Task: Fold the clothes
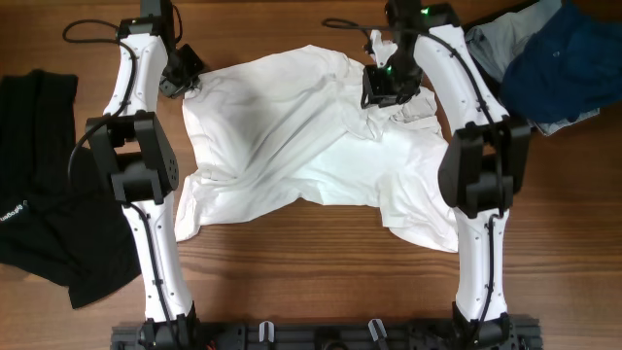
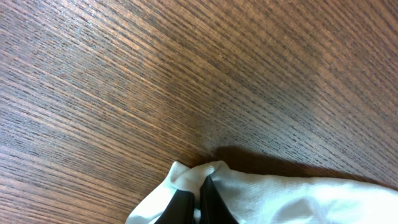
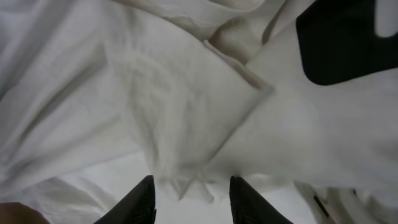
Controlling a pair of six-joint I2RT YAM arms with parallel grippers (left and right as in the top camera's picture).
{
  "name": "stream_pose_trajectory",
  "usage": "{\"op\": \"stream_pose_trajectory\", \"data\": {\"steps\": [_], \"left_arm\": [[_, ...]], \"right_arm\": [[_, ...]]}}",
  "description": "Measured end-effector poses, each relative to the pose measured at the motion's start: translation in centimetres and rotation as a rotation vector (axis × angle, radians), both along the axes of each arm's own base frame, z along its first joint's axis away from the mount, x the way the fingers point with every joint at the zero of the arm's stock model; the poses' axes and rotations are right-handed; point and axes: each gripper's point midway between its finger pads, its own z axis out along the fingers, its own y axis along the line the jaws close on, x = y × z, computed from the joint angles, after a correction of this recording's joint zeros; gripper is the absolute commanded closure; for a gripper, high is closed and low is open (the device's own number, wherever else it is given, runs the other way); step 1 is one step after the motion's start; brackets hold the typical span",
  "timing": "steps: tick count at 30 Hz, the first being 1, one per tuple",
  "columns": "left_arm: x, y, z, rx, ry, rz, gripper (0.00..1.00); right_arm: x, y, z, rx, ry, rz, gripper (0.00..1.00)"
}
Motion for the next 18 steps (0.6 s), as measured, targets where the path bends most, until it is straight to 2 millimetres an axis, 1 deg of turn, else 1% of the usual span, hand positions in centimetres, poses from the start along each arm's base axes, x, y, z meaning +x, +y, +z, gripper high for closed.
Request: {"op": "stream_pose_trajectory", "data": {"steps": [3,8,12,18], "left_arm": [[0.0,0.0,0.0,-0.001,0.001,0.0,0.96],[0.0,0.0,0.0,-0.001,0.001,0.0,0.96],[0.0,0.0,0.0,-0.001,0.001,0.0,0.96],[0.0,0.0,0.0,-0.001,0.001,0.0,0.96]], "right_arm": [[0.1,0.2,-1.9,0.003,0.025,0.0,0.59],[1.0,0.5,-1.9,0.017,-0.011,0.001,0.59],[1.4,0.5,-1.9,0.02,-0.026,0.001,0.59],[1.8,0.7,-1.8,0.025,-0.046,0.004,0.62]]}}
